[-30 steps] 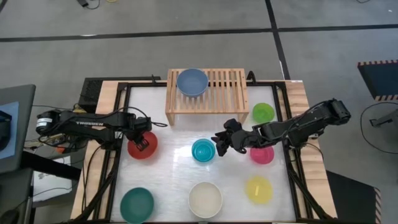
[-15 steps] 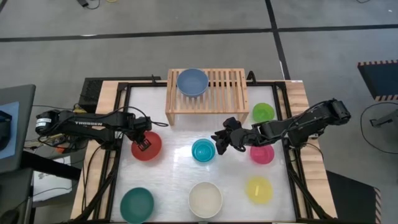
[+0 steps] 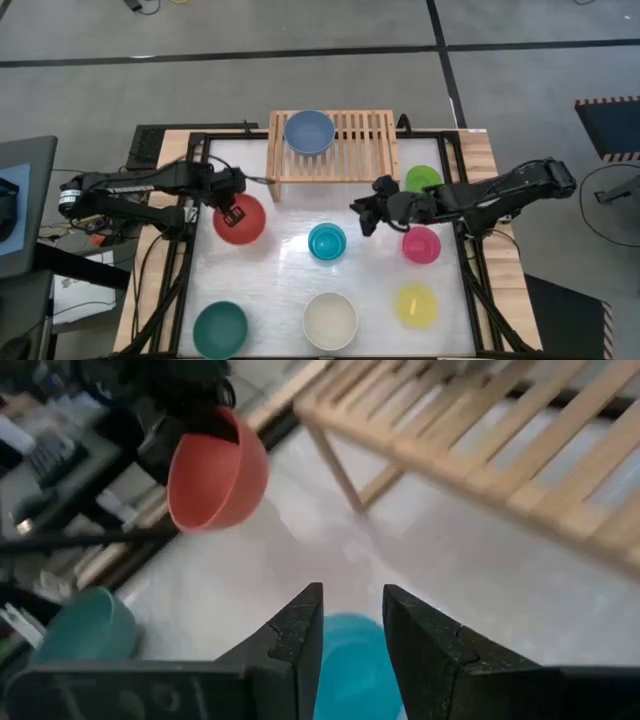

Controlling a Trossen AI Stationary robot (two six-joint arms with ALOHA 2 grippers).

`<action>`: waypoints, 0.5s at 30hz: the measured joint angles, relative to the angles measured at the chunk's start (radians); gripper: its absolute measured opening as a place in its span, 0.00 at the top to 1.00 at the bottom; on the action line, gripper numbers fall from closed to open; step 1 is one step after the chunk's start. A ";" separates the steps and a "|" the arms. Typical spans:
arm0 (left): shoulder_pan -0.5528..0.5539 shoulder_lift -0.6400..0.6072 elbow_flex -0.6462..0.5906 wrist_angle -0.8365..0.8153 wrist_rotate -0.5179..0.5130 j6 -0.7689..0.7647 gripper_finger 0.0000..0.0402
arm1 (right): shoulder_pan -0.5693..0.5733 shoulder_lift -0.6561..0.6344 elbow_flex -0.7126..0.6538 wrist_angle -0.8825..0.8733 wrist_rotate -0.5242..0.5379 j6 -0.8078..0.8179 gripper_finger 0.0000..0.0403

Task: Place and stack bowls onto a shelf
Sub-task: Stack the orange bowl on top of the blue bowl on the shelf

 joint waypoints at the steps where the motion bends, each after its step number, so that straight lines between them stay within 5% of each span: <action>1: 0.003 0.000 0.040 0.012 -0.010 0.015 1.00 | -0.006 -0.019 0.001 -0.007 0.004 -0.003 0.69; 8: 0.073 -0.002 0.266 0.129 -0.069 0.091 1.00 | -0.048 -0.122 0.001 -0.030 0.009 -0.053 0.70; 15: 0.185 0.031 0.346 0.229 -0.065 0.113 1.00 | -0.048 -0.165 0.001 -0.089 0.061 -0.054 0.70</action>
